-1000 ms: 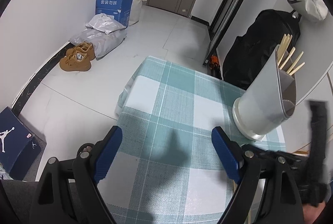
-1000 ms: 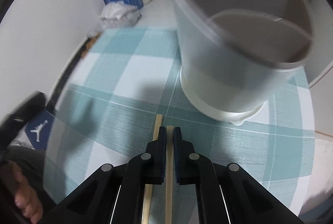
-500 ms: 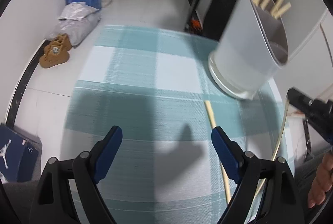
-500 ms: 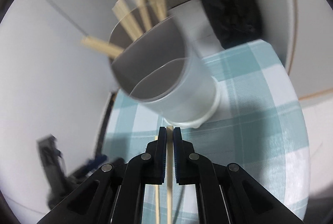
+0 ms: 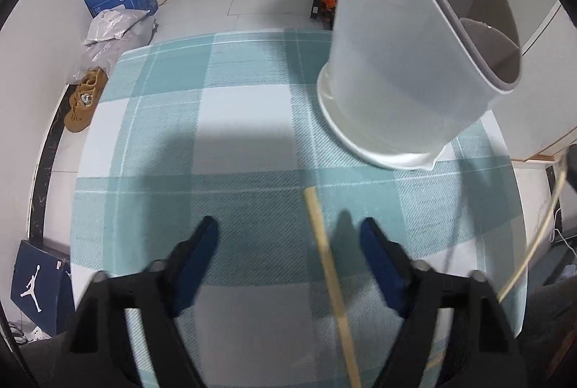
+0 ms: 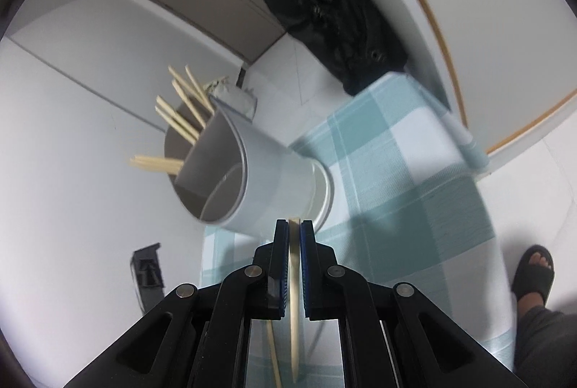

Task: Organize utensils
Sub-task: 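Close the left gripper on the last chopstick while the right gripper lifts its chopstick, then carry both held chopsticks up over the white utensil holder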

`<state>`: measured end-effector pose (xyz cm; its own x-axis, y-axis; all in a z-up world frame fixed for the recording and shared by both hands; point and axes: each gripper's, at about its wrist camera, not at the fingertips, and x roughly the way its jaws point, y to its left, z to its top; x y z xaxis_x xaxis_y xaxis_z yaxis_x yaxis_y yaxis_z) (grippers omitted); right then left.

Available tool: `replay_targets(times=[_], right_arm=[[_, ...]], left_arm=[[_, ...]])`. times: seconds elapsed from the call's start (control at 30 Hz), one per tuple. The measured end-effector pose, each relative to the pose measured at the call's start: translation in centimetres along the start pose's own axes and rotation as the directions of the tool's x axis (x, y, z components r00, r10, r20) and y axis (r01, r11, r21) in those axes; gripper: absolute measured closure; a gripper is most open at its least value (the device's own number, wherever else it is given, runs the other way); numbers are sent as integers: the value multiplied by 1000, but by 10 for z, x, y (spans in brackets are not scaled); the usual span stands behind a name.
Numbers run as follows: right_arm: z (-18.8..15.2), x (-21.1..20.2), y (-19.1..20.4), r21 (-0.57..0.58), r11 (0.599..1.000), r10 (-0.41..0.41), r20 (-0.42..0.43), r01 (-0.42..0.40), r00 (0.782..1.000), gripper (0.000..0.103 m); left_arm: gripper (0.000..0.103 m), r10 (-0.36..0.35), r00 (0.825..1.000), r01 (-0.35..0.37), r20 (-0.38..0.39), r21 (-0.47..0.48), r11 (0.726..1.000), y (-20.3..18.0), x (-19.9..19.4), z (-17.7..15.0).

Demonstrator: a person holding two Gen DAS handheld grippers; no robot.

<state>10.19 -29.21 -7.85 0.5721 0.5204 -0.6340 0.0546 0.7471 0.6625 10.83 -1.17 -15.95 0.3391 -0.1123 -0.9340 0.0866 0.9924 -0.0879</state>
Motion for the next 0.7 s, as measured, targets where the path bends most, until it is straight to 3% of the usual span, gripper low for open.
replay_targets(times=[0.17, 0.23, 0.47, 0.7], right_arm=[[7, -10, -1, 6, 1000, 12, 33, -12, 999, 97], [9, -13, -2, 10, 1000, 11, 40, -11, 999, 97], [11, -13, -4, 17, 1000, 16, 38, -16, 999, 97], [9, -15, -3, 5, 1000, 10, 41, -10, 999, 97]], left_arm=[[54, 35, 999, -35, -4, 1, 999, -7, 5, -1], [55, 51, 999, -51, -1, 13, 999, -10, 6, 1], [97, 28, 999, -27, -16, 71, 997, -26, 4, 4], [100, -11, 1000, 11, -27, 8, 1000, -20, 3, 8]])
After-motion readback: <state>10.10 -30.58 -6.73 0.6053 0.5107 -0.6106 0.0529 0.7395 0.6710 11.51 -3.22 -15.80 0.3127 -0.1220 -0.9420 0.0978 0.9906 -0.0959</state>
